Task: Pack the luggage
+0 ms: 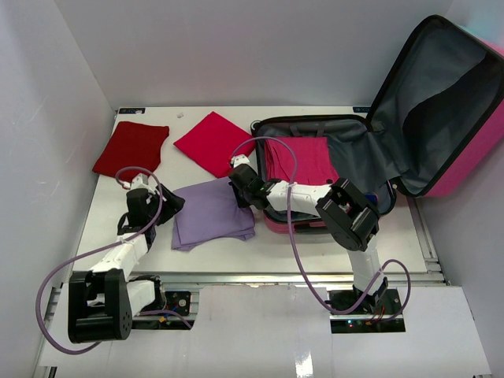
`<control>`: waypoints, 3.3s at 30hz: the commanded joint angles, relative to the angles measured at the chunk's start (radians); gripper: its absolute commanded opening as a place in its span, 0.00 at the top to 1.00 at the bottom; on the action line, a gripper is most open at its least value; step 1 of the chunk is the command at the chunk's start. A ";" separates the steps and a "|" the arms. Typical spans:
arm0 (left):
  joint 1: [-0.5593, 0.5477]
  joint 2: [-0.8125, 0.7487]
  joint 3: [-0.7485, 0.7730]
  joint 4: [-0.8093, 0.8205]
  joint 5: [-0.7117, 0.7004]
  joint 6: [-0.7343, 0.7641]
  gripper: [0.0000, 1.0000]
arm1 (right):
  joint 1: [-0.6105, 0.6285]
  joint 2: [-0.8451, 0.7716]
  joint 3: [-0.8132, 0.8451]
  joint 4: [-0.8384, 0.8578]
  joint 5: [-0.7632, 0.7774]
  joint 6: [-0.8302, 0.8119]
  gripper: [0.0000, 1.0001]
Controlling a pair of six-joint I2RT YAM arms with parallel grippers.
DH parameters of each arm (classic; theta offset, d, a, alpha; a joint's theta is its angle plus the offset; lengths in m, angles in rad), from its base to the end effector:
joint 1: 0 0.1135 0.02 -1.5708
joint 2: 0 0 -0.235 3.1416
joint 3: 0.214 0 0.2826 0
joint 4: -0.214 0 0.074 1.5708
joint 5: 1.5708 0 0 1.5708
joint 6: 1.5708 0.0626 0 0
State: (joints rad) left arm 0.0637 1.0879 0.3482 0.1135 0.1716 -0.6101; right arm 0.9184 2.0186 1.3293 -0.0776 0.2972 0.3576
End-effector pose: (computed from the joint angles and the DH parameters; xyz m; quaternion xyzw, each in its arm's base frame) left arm 0.2654 0.0062 0.1003 -0.2565 0.8503 -0.1958 0.4159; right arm 0.2995 0.3619 0.1031 -0.1962 0.8906 0.1210 0.3919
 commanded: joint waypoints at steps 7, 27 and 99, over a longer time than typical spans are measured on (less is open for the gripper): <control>-0.046 0.046 -0.012 -0.040 -0.074 0.010 0.30 | -0.038 -0.050 -0.021 -0.076 0.046 -0.048 0.92; -0.222 0.228 0.100 -0.107 -0.256 -0.002 0.39 | -0.104 -0.066 0.053 -0.140 -0.017 -0.085 0.92; -0.831 0.955 1.250 0.051 -0.509 0.135 1.00 | -0.727 -0.360 -0.024 0.028 -0.038 -0.248 0.92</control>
State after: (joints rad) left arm -0.7631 2.0240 1.5852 0.0516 -0.2971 -0.5057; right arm 0.2208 1.5633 1.2908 -0.1862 0.3148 0.0977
